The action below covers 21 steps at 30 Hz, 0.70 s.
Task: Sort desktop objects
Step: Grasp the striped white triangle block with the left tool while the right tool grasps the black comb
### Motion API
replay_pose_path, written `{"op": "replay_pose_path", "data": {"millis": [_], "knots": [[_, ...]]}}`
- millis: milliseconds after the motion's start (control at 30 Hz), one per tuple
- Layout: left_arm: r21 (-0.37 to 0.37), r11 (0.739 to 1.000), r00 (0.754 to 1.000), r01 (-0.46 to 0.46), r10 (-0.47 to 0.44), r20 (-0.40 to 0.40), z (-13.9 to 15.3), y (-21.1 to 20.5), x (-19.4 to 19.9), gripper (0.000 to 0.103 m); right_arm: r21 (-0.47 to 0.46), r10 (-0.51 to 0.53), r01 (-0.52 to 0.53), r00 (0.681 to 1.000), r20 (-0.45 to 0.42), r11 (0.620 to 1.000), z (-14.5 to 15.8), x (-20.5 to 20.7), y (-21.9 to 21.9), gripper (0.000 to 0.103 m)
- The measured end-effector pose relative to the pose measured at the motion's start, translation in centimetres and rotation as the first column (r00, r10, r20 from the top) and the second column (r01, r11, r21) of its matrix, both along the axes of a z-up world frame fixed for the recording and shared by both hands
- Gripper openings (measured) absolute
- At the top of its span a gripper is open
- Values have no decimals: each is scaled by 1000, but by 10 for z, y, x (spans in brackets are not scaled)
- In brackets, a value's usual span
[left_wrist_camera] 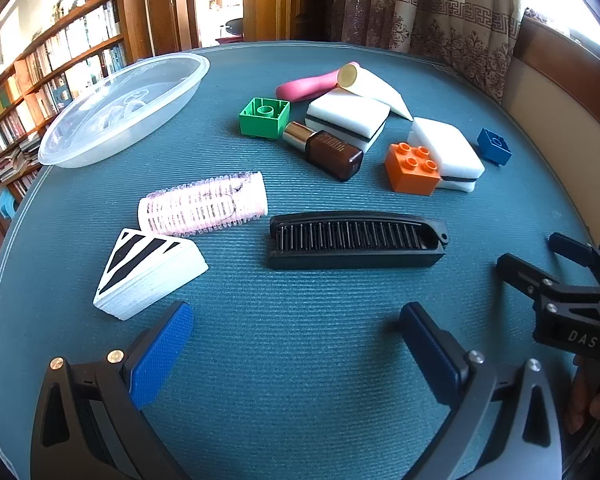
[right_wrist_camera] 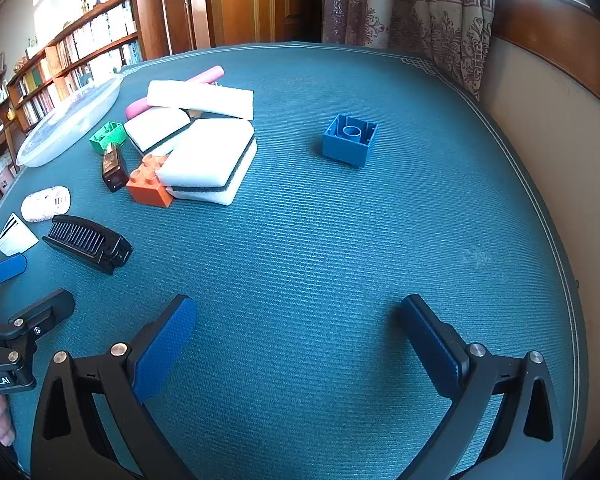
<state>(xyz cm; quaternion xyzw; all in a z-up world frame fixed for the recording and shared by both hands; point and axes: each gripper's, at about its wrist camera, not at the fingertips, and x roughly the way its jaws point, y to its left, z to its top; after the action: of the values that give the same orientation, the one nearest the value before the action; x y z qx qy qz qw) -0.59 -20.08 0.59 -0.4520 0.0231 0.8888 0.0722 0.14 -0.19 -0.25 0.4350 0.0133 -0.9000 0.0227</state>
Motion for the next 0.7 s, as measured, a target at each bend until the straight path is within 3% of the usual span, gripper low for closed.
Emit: {"op": "replay_pose_path", "data": {"millis": [200, 433, 700], "knots": [[-16, 999, 999, -33, 33, 2, 3, -18, -2, 103, -11, 11, -11, 1000, -2, 1000, 2, 4, 3, 103], [43, 992, 993, -119, 120, -10, 6, -47, -9, 103, -40, 25, -26, 1000, -9, 999, 5, 7, 5, 103], [53, 991, 992, -121, 122, -18, 3, -51, -20, 103, -104, 80, -82, 997, -21, 991, 9, 12, 2, 103]]}}
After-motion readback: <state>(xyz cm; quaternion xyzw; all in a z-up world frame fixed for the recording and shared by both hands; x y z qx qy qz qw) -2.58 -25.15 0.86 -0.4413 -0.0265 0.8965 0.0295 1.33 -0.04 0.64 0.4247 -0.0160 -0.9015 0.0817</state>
